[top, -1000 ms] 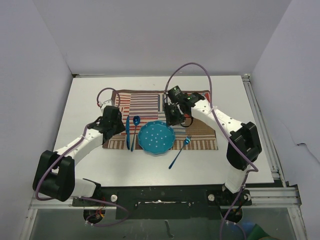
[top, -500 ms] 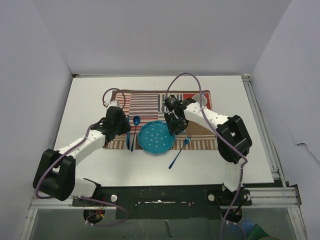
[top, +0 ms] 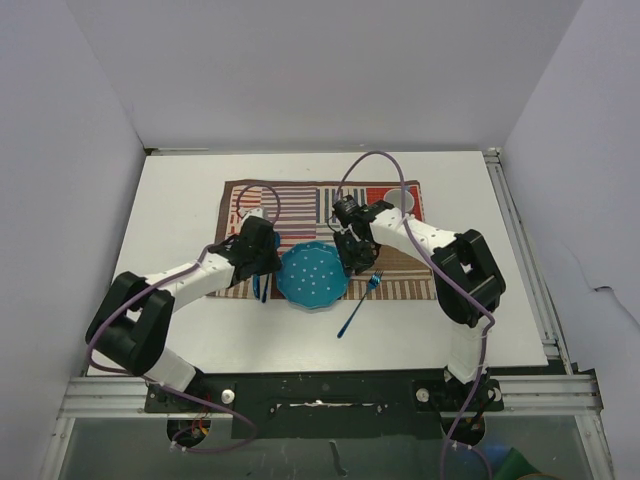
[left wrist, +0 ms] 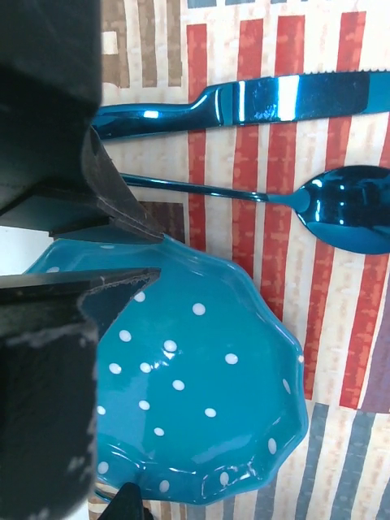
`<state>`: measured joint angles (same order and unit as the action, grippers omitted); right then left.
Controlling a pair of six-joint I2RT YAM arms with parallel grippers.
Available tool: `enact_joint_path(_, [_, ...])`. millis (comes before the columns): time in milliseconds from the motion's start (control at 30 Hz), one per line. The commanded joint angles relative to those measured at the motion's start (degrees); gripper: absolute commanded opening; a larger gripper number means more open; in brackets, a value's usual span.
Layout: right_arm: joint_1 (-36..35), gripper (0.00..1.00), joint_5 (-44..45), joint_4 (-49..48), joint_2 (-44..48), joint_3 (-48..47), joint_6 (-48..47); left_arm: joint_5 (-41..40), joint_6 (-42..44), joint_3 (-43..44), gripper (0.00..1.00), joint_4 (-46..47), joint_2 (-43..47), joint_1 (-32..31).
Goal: Set the dinner table for one person
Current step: Pick up the plate from the napkin.
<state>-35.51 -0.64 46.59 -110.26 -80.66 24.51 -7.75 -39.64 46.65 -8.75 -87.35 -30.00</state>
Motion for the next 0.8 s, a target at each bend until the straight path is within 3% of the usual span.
enact_joint_path(0, [0.76, 0.29, -0.17, -2.2, 0.25, 0.56, -0.34, -1.71, 0.12, 3.34, 0.18, 1.74, -0.27, -0.89])
enact_joint_path(767, [1.85, 0.27, -1.81, -4.93, -0.09, 4.28, -0.05, -6.04, -0.16, 5.54, 0.15, -3.03, -5.31, -3.51])
